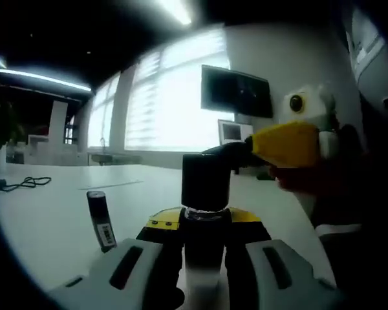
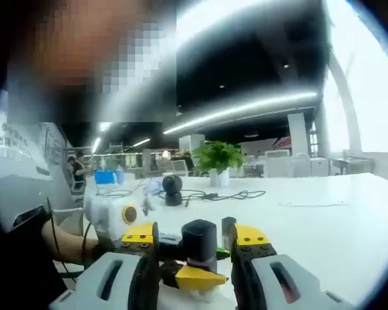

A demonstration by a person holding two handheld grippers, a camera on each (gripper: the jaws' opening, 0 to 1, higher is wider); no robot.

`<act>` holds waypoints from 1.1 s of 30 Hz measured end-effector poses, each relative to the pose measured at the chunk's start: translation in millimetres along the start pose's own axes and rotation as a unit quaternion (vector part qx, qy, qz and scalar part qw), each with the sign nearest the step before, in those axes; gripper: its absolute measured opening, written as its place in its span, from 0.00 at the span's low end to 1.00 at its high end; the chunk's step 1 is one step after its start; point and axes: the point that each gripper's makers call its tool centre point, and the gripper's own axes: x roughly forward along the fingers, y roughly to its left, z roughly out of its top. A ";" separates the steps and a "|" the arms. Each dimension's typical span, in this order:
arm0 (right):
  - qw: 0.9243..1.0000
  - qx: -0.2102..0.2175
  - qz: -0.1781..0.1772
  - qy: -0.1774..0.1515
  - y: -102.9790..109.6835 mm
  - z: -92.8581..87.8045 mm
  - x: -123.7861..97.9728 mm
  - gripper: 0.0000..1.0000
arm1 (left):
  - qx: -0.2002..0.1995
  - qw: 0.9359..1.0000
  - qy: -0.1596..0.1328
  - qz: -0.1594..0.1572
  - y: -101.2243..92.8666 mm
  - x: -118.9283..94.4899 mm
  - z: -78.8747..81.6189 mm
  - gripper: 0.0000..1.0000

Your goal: Pick up cosmetic bottle twist off cap place on table pick up cap screw tight cap place on table

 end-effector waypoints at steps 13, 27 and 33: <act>0.990 0.022 -0.140 -0.014 -9.9 -15.0 11.4 0.25 | 0.021 0.998 0.000 0.064 6.5 5.3 0.0 0.14; 0.991 -0.020 -0.132 -0.001 -8.5 -15.0 13.1 0.14 | 0.009 0.998 -0.001 0.057 1.0 3.7 1.5 0.14; 0.995 -0.028 -0.094 0.004 -1.9 -15.2 12.8 0.13 | 0.002 0.999 0.001 0.037 -4.2 2.8 2.2 0.14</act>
